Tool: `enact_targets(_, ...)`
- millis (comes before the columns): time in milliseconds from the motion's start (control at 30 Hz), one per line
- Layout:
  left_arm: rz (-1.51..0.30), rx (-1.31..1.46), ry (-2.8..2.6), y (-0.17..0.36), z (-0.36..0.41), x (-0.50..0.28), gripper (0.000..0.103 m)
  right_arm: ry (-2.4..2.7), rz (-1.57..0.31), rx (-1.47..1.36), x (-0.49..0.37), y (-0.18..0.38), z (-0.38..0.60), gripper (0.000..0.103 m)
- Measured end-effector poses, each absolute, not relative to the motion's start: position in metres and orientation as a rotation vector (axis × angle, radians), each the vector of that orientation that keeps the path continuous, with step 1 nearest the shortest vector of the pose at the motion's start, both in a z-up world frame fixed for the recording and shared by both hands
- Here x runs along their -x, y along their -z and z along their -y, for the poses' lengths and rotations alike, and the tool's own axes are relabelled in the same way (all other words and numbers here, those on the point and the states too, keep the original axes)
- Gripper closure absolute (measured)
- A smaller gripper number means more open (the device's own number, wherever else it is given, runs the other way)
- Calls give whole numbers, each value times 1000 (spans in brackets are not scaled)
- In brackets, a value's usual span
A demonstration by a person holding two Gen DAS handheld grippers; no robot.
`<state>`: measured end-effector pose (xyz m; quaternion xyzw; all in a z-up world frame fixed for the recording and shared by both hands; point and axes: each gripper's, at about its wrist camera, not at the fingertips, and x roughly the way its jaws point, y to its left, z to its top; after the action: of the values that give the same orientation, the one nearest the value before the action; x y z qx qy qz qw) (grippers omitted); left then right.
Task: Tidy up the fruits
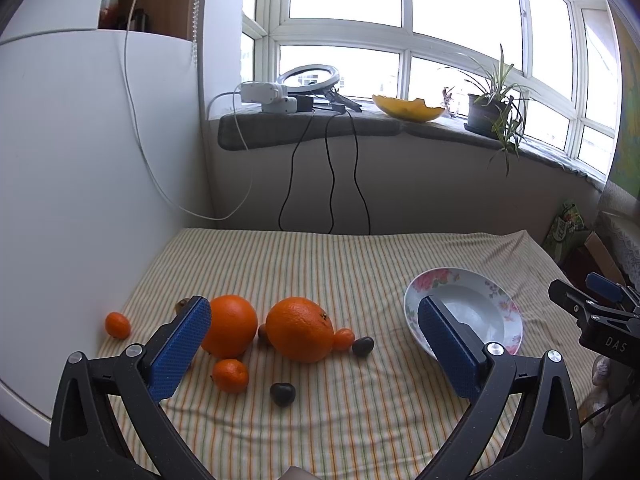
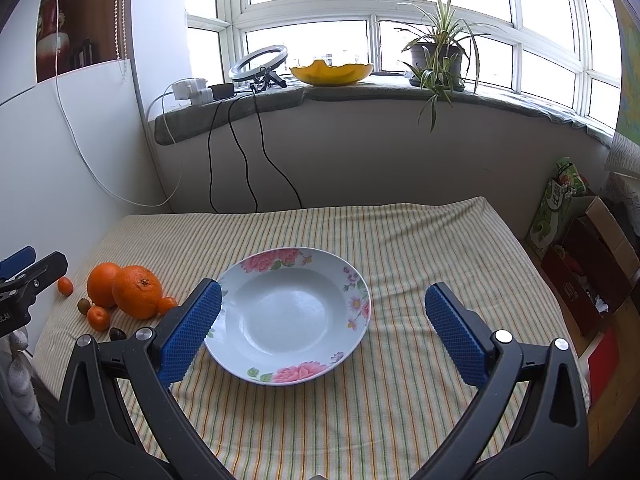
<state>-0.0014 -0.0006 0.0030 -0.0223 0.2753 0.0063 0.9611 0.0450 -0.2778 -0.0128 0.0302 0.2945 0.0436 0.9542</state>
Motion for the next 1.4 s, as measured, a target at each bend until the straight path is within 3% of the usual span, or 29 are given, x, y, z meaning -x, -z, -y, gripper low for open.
enact_targets(1400,-567,50,-17,2,0,-1,1,-125,-613,-78,-52,19,268,0)
